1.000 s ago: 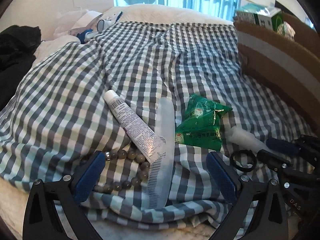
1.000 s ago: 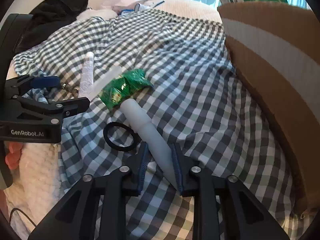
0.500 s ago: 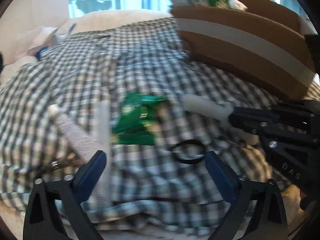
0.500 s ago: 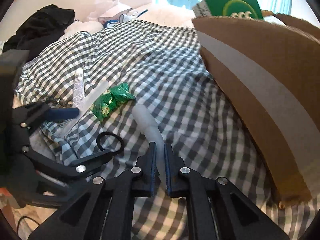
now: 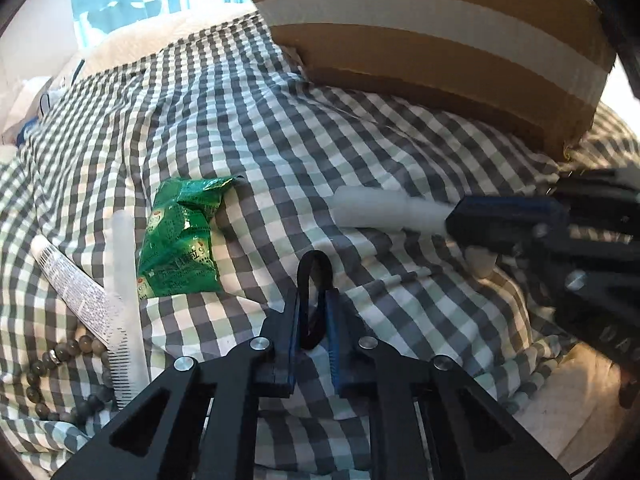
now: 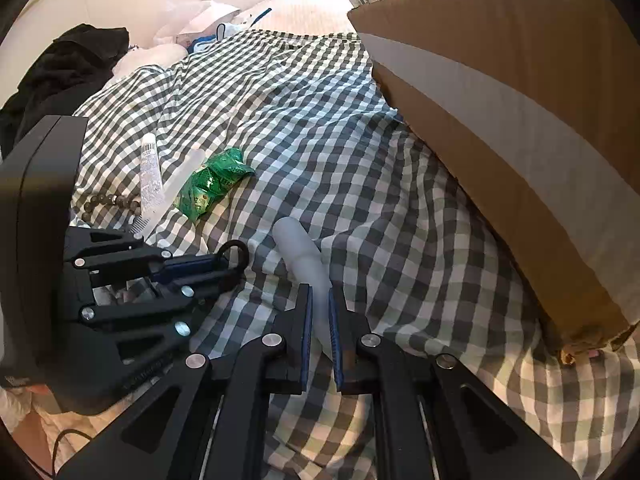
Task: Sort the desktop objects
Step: 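Grasp the black hair tie with the left gripper while the right grasps the white plastic cylinder, then carry the hair tie and cylinder over the cardboard box and open both grippers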
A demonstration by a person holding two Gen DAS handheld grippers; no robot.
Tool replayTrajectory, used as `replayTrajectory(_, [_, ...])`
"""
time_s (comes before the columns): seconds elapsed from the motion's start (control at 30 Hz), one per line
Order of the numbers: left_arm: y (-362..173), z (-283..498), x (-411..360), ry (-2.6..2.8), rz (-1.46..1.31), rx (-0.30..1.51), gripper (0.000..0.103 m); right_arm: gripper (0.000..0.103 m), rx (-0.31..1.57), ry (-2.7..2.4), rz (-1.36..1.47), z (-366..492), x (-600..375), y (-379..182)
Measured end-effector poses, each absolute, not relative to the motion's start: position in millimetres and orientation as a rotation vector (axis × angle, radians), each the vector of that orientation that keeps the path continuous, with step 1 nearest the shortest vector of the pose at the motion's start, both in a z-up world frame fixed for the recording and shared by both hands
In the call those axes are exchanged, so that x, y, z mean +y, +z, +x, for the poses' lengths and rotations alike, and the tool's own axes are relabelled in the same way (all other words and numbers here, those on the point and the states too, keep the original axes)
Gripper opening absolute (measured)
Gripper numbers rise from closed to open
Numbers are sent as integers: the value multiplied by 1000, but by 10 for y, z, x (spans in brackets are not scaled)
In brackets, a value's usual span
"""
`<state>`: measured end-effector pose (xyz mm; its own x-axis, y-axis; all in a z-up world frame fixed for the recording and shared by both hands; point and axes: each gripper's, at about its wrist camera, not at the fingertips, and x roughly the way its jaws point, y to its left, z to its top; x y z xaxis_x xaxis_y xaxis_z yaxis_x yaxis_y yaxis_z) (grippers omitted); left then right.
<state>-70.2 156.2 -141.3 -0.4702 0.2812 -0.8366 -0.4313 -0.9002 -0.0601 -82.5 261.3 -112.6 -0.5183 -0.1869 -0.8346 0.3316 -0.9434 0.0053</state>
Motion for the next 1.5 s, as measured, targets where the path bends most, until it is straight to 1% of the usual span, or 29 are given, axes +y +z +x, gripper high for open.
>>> replayTrajectory(0.03, [-1411, -718, 1529, 2377, -1315, 192, 6, 8, 220, -2490, 1344, -821, 2612, -1111])
replayTrajectory(0.13, [-1401, -777, 1438, 2367, -1347, 96, 3, 8, 222, -2503, 1310, -787, 2599, -1028])
replayTrajectory(0.3, [-1271, -670, 1423, 2387, -1318, 62, 3, 8, 202, -2517, 1253, -715, 2587, -861])
replayTrajectory(0.57, [-1088, -561, 1314, 2422, -1269, -67, 3, 5, 156, -2523, 1160, -597, 2582, -599])
replayTrajectory(0.7, [-1054, -538, 1263, 2451, -1271, -76, 3, 5, 122, -2469, 1214, -636, 2593, -729])
replayTrajectory(0.8, [-1087, -568, 1205, 2472, -1316, -97, 3, 6, 170, -2390, 1315, -668, 2492, -986])
replayTrajectory(0.83, [-1094, -577, 1184, 2479, -1325, -103, 3, 6, 207, -2367, 1352, -682, 2440, -1099])
replayTrajectory(0.9, [-1084, -565, 1136, 2504, -1328, -109, 3, 16, 255, -2349, 1413, -719, 2385, -1263])
replayTrajectory(0.97, [-1061, -541, 1082, 2520, -1326, -125, 3, 19, 257, -2353, 1443, -756, 2377, -1353])
replayTrajectory(1.2, [-1052, -511, 1042, 2532, -1325, -134, 3, 17, 249, -2432, 1425, -777, 2475, -1291])
replayTrajectory(1.27, [-1046, -514, 1048, 2531, -1326, -133, 3, 17, 216, -2440, 1410, -788, 2497, -1248])
replayTrajectory(1.3, [-1046, -514, 1047, 2532, -1323, -134, 3, 21, 214, -2442, 1412, -789, 2500, -1257])
replayTrajectory(1.33, [-1046, -516, 1047, 2531, -1322, -135, 3, 26, 223, -2435, 1428, -798, 2483, -1285])
replayTrajectory(1.37, [-1048, -521, 1046, 2532, -1324, -137, 3, 35, 234, -2420, 1447, -799, 2469, -1329])
replayTrajectory(1.4, [-1046, -521, 1045, 2533, -1325, -139, 3, 39, 243, -2407, 1463, -802, 2456, -1365])
replayTrajectory(1.47, [-1050, -526, 1043, 2535, -1329, -138, 3, 38, 276, -2400, 1474, -795, 2414, -1432])
replayTrajectory(1.5, [-1056, -529, 1040, 2536, -1332, -140, 3, 28, 279, -2399, 1470, -796, 2414, -1430])
